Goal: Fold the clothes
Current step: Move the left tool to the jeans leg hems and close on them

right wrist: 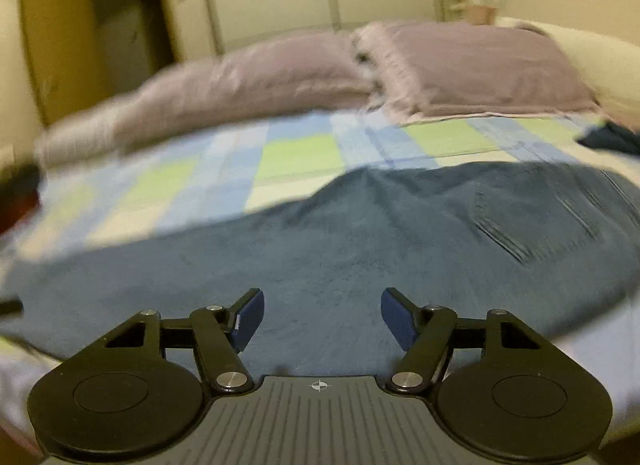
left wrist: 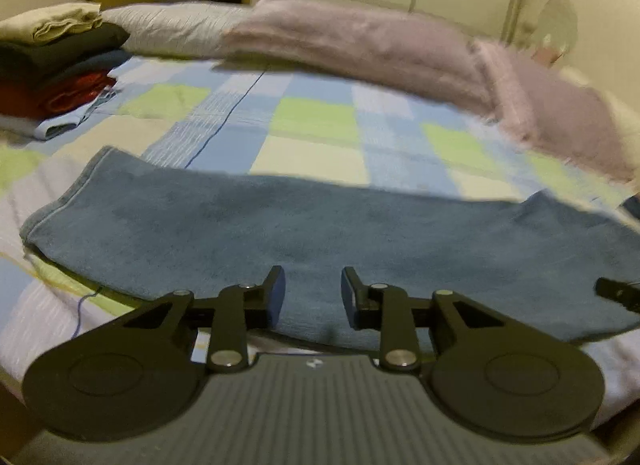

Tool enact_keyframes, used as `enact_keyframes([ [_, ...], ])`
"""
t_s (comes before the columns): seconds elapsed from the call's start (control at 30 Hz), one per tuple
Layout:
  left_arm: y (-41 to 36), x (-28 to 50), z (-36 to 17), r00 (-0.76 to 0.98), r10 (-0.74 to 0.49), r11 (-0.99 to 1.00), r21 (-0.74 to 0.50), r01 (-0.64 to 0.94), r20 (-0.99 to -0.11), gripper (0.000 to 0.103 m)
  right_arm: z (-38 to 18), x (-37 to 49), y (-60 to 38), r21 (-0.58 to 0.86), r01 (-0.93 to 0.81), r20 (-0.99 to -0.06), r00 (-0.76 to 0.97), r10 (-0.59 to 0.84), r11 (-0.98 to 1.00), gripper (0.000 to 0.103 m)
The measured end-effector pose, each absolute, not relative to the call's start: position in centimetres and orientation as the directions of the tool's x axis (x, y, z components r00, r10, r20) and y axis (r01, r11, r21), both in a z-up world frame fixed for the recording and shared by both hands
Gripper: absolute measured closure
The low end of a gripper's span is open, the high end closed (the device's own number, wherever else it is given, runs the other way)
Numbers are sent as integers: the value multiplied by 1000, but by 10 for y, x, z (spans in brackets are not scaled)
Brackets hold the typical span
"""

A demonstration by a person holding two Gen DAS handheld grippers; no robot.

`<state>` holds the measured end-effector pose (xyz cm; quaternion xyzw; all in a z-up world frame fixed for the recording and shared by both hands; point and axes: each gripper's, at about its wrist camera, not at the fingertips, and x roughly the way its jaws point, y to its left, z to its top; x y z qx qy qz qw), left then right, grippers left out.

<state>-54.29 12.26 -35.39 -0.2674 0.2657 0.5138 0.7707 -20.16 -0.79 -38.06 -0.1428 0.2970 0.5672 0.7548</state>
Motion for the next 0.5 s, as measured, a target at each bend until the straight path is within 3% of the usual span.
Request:
enact_keyframes([
  [0.07, 128, -549, -372, 329, 617, 297, -176, -939, -715, 80, -394, -203, -8, 77, -946, -636, 196, 747, 315, 34],
  [0.13, 122, -564, -381, 349, 634, 278, -217, -936, -690, 88, -408, -205, -9, 33, -950, -659, 214, 721, 312, 34],
  [0.2, 115, -584, -385, 351, 651, 235, -260, -936, -674, 87, -422, -207, -10, -10, -952, -680, 231, 696, 307, 34],
  [0.3, 107, -622, -389, 340, 662, 128, -347, -929, -667, 93, -425, -207, -17, -5, -953, -661, 230, 715, 302, 34],
  [0.33, 105, -636, -387, 350, 658, 86, -395, -915, -667, 92, -424, -206, -18, 6, -951, -669, 226, 708, 309, 34],
  [0.47, 117, -686, -372, 372, 729, -29, -568, -822, -575, 70, -398, -199, -40, 178, -916, -671, 154, 725, 360, 34],
  [0.5, 123, -695, -372, 388, 732, -55, -617, -785, -560, 70, -398, -198, -42, 212, -901, -683, 141, 717, 378, 34],
])
